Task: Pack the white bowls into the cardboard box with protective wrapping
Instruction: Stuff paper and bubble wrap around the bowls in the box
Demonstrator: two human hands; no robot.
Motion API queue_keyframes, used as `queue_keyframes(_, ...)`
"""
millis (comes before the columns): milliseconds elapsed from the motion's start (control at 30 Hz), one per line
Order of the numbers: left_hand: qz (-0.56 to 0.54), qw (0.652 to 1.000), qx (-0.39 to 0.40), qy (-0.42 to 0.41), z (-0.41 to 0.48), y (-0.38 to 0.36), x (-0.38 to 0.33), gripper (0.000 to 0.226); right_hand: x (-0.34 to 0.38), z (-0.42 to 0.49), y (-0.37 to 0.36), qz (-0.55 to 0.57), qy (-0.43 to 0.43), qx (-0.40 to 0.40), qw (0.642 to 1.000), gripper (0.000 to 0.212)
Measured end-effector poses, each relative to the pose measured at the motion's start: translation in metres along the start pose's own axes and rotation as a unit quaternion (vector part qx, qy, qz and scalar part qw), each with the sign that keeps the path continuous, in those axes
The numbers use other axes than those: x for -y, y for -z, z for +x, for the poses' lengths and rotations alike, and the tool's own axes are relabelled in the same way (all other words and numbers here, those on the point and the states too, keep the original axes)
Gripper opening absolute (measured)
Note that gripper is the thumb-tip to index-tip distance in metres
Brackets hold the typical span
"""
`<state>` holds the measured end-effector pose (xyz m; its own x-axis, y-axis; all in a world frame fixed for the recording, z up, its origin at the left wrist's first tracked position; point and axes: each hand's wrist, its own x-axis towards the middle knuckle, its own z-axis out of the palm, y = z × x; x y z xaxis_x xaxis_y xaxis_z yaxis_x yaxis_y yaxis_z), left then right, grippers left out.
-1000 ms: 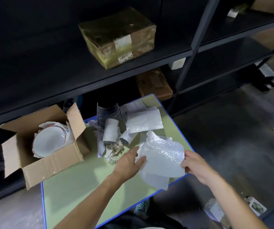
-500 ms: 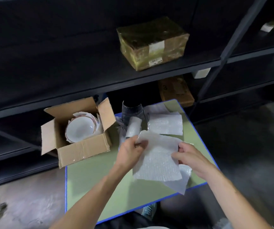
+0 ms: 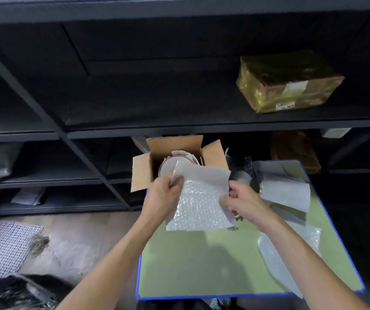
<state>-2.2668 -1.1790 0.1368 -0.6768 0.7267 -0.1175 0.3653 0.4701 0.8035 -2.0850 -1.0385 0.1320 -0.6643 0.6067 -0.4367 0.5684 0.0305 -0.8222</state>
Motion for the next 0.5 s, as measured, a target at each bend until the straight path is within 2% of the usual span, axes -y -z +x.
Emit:
queue_keyframes(167,0.041,0.997,-0.066,0.022,0.013,0.062,0.016,0.039,0.037,0.017,-0.036,-0.011,0.032,0.011,0.999,0.037)
queue_keyframes(300,0.063,0.992,-0.109,0.011,0.030,0.102,0.023,0.035,0.058,0.025,-0.057,-0.017,0.055,0.001,0.998,0.024)
queue_keyframes(400,0.111,0.983,-0.144,-0.010,0.039,0.123,0.023,0.031,0.065,0.032,-0.068,-0.029,0.058,-0.001,0.998,0.024)
queue_keyframes(500,0.185,0.972,-0.145,-0.029,0.050,0.133,0.017,0.025,0.064,0.039,-0.070,-0.055,0.055,-0.003,0.997,0.022)
